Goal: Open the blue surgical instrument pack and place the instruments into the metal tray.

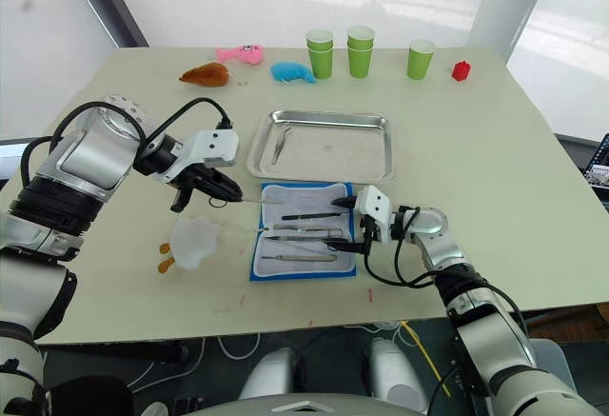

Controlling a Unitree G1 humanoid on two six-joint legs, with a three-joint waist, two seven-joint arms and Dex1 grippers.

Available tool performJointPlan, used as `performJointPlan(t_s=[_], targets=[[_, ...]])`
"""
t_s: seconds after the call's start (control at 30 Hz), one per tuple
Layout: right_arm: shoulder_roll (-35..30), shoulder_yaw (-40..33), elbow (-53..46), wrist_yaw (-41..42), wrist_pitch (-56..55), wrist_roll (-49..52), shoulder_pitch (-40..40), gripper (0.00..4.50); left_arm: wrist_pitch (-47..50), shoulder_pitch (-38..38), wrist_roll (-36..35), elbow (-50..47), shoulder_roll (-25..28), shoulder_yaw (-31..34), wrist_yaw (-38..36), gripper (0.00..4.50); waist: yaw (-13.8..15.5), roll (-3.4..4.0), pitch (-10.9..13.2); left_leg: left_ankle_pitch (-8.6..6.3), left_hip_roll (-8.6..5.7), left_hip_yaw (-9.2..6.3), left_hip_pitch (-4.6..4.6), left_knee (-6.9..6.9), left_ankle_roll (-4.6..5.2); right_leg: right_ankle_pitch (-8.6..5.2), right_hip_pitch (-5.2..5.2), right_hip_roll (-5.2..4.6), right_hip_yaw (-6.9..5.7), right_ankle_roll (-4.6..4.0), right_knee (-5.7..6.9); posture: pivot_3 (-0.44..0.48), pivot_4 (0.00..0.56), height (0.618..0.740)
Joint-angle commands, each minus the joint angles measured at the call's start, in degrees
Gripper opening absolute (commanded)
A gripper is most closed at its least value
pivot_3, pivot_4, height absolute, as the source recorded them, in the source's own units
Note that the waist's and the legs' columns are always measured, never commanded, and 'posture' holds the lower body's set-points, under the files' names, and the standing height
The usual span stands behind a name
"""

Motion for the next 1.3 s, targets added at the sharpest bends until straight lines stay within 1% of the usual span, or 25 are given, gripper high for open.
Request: performJointPlan(t_s=[0.03,0.17,0.27,0.33,0.4,0.5,0.57,0.63,0.7,0.8,0.97,1.07,1.3], targets=[[-1.5,4.3,9.4,-0.9,3.2,-7.5,4.4,4.50,2.3,-0.9,-1.4,-1.5,-2.8,5.9,4.9,0.09,0.0,0.00,0.0,0.00,0.00,0.00,0.01,0.01,0.00,0.00,0.01,0.00,0.01,0.00,0.00,0.000,0.150,0.740],[-1.6,4.4,9.4,-0.7,3.1,-7.6,4.5,4.50,8.3,0.6,-2.7,-4.7,-5.9,9.8,10.4,0.09,-0.1,0.00,0.0,0.00,0.00,0.00,0.01,0.02,0.00,0.01,0.01,0.02,0.04,0.02,0.01,0.000,0.150,0.740],[-1.7,4.4,9.4,-0.6,3.1,-7.6,4.4,4.50,12.9,1.5,-3.1,-6.7,-9.5,12.7,17.8,0.09,0.0,0.00,0.0,0.00,0.00,0.02,0.01,0.02,0.00,0.04,0.01,0.01,0.07,0.08,0.02,0.000,0.150,0.740],[-1.8,4.5,9.4,-0.4,3.0,-7.6,4.4,4.50,17.3,1.8,-3.0,-7.9,-13.6,15.4,25.2,0.09,0.1,0.00,0.0,0.00,0.00,-0.01,0.01,0.03,0.00,0.06,0.03,0.02,0.06,0.11,0.02,0.000,0.150,0.740],[-1.8,4.5,9.4,-0.3,3.0,-7.7,4.4,4.50,21.4,1.9,-3.4,-8.9,-17.5,18.1,31.2,0.09,0.1,-0.02,0.0,0.00,-0.01,-0.03,0.03,0.08,0.00,0.09,0.11,0.02,0.07,0.16,0.02,0.000,0.150,0.740],[-2.1,4.4,9.3,-0.1,3.0,-7.7,4.5,4.50,25.3,1.9,-1.1,-9.2,-23.8,20.1,42.5,0.09,0.1,-0.04,-0.1,0.00,-0.02,-0.05,0.10,0.09,0.00,0.12,0.22,0.02,0.08,0.22,-0.02,0.000,0.150,0.740],[-2.3,4.4,9.4,0.0,3.0,-7.6,4.5,4.50,26.0,1.8,-0.8,-8.5,-27.0,21.2,47.5,0.09,0.1,-0.05,-0.1,0.00,-0.04,-0.08,0.18,0.09,0.00,0.13,0.32,0.01,0.09,0.23,-0.02,0.000,0.150,0.740],[-2.5,4.2,9.4,-0.1,2.9,-7.6,4.4,4.50,25.0,-0.5,-0.3,-2.5,-31.6,23.8,55.3,0.09,0.2,-0.02,-0.1,0.00,-0.04,-0.09,0.21,0.09,-0.01,0.14,0.36,0.01,0.08,0.24,-0.01,0.000,0.150,0.740],[-2.7,4.1,9.4,0.0,2.9,-7.5,4.4,4.50,24.0,-2.2,-0.1,1.8,-34.0,25.3,60.1,0.09,0.2,0.01,-0.1,0.00,-0.06,-0.11,0.26,0.09,-0.01,0.14,0.43,0.00,0.06,0.25,-0.02,0.000,0.150,0.740],[-3.2,3.9,9.1,0.4,2.9,-7.3,4.4,4.50,23.9,-4.0,-0.7,6.1,-36.1,27.3,64.4,0.09,0.2,0.03,-0.1,0.00,-0.07,-0.09,0.30,0.09,-0.02,0.14,0.46,0.00,0.08,0.26,-0.04,0.000,0.150,0.740],[-3.9,3.6,8.1,1.1,3.3,-6.9,4.6,4.50,22.7,-5.0,0.0,11.0,-38.3,27.3,69.6,0.09,0.3,0.10,0.0,-0.01,-0.12,-0.10,0.44,0.08,-0.03,0.15,0.69,-0.06,0.04,0.28,-0.10,0.000,0.150,0.740],[-4.5,3.2,7.2,1.5,3.6,-6.5,4.7,4.50,21.8,-5.4,0.0,13.9,-40.4,28.1,73.4,0.09,0.5,0.12,0.0,-0.01,-0.14,-0.11,0.45,0.08,-0.04,0.15,0.70,-0.07,0.03,0.29,-0.10,0.000,0.150,0.740],[-5.3,2.9,5.2,2.0,4.2,-6.0,4.8,4.50,18.7,-7.3,-1.8,21.2,-44.7,32.7,80.6,0.09,1.2,0.21,0.1,-0.01,-0.17,-0.13,0.40,0.06,-0.05,0.15,0.70,-0.10,-0.02,0.30,-0.19,0.000,0.150,0.740]])
